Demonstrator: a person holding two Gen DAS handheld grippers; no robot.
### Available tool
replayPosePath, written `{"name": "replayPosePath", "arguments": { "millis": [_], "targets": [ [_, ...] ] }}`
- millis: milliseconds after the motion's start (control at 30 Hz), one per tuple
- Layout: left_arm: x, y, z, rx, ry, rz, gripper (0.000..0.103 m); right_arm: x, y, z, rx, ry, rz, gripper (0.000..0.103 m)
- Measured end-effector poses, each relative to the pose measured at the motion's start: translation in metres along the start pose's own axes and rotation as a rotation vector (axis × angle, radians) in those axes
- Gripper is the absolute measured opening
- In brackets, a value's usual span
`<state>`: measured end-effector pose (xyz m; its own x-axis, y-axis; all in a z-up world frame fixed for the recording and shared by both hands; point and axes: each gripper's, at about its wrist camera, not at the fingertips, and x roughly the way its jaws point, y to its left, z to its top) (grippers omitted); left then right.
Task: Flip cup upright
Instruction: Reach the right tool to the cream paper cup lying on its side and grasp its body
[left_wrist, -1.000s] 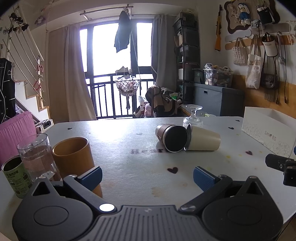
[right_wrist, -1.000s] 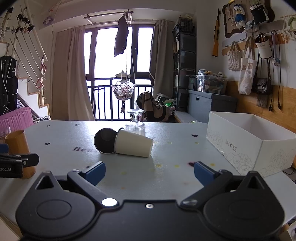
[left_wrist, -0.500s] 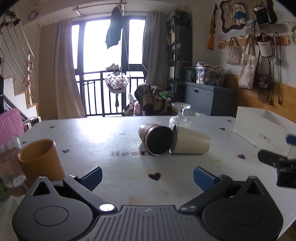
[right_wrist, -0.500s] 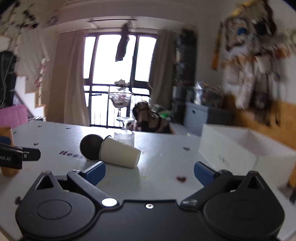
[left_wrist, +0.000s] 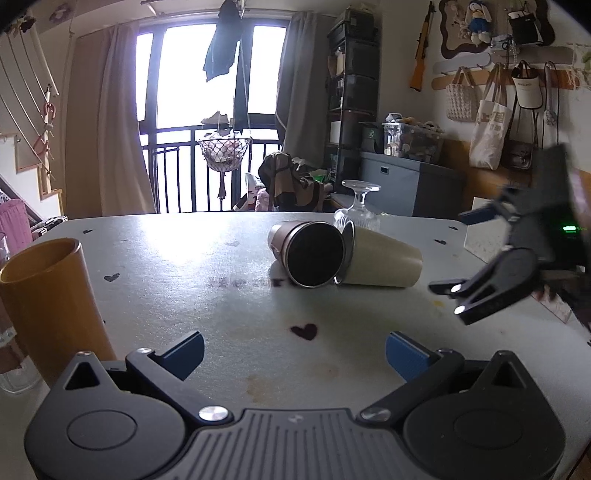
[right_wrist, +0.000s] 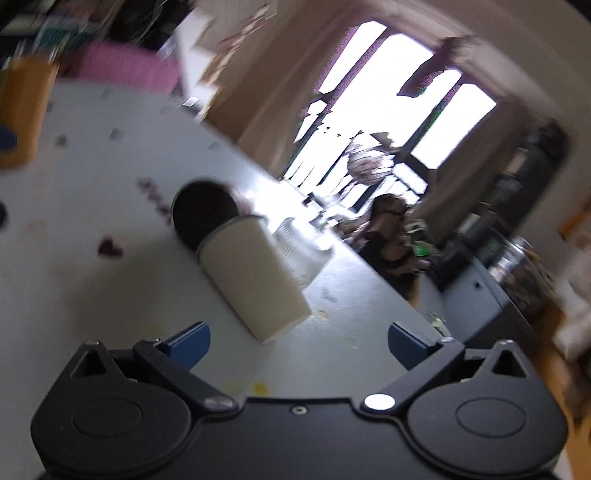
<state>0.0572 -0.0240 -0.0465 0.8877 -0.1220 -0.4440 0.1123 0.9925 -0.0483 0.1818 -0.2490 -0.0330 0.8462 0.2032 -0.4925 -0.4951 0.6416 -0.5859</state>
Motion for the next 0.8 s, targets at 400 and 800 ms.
{"name": "replayPosePath", "arguments": {
  "millis": [400, 800],
  "targets": [
    [-0.001, 0.014, -0.009, -0.027, 0.011, 0.004, 0.103, 0.076, 0.011, 0.015, -0.283, 0.123, 0.073, 0.087],
    [-0.015, 0.01, -0.01, -0.048, 0.001, -0.037, 0.103, 0.045, 0.012, 0.005, -0.152, 0.119, 0.114, 0.06]
  ]
}}
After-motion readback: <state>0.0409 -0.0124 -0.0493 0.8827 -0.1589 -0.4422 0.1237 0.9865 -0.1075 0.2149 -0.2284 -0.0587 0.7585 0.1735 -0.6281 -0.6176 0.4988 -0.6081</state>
